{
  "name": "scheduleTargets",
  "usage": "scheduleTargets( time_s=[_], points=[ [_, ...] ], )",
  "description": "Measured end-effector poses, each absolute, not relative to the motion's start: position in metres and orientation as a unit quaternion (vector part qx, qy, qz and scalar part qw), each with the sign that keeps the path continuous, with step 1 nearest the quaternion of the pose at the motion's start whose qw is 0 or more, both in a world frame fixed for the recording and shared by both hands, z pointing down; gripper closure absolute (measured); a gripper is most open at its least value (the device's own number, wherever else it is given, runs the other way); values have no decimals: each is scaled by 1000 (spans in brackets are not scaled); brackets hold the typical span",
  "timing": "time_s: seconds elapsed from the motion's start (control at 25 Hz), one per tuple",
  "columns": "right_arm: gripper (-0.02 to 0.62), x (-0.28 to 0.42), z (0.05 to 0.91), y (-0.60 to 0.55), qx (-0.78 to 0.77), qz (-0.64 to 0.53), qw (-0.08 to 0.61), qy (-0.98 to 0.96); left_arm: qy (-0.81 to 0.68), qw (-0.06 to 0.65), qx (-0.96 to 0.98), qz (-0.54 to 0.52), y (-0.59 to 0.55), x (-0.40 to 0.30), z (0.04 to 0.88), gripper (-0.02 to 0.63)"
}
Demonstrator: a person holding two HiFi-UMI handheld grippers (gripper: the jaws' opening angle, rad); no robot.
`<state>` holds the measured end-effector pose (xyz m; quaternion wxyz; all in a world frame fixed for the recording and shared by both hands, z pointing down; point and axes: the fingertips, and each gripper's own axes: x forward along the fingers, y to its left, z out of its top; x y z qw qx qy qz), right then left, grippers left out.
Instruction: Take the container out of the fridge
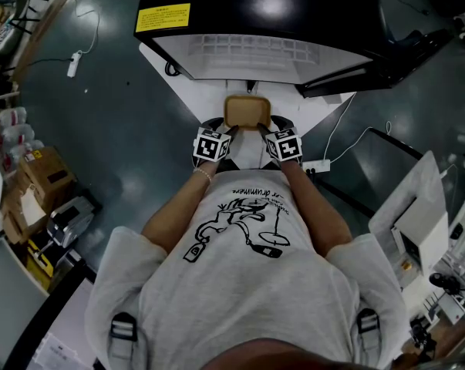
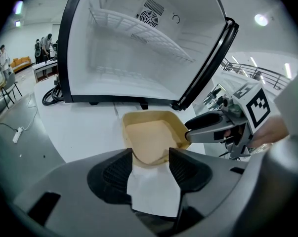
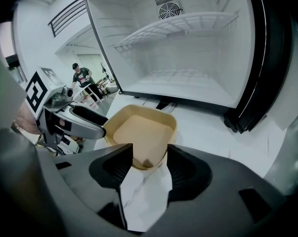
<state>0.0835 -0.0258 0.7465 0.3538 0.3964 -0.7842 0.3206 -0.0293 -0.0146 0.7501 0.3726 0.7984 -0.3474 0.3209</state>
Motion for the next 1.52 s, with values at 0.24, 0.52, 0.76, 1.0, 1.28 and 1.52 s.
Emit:
scheduleTargets(
  time_s=[0.24, 0.52, 0.76, 1.0, 1.28, 1.52],
  points=[
    [373, 84, 750, -25, 396, 322, 356, -783, -348, 374, 796, 323, -15, -30, 753, 365],
    [373, 85, 751, -26, 397, 322, 355, -783, -352, 374, 794, 326, -16, -32, 755, 365],
    [373, 85, 749, -29, 399, 318, 353, -784, -358, 372, 792, 326, -17, -35, 754, 365],
    [373, 89, 744, -33, 407, 310, 352, -784, -370, 367, 789, 325, -20, -41, 752, 364],
    [373, 91, 732, -40, 415, 303, 340, -788, -381, 361, 790, 317, -27, -47, 742, 364],
    [373, 88, 714, -47, 420, 290, 324, -797, -389, 354, 796, 300, -35, -48, 724, 368]
  ],
)
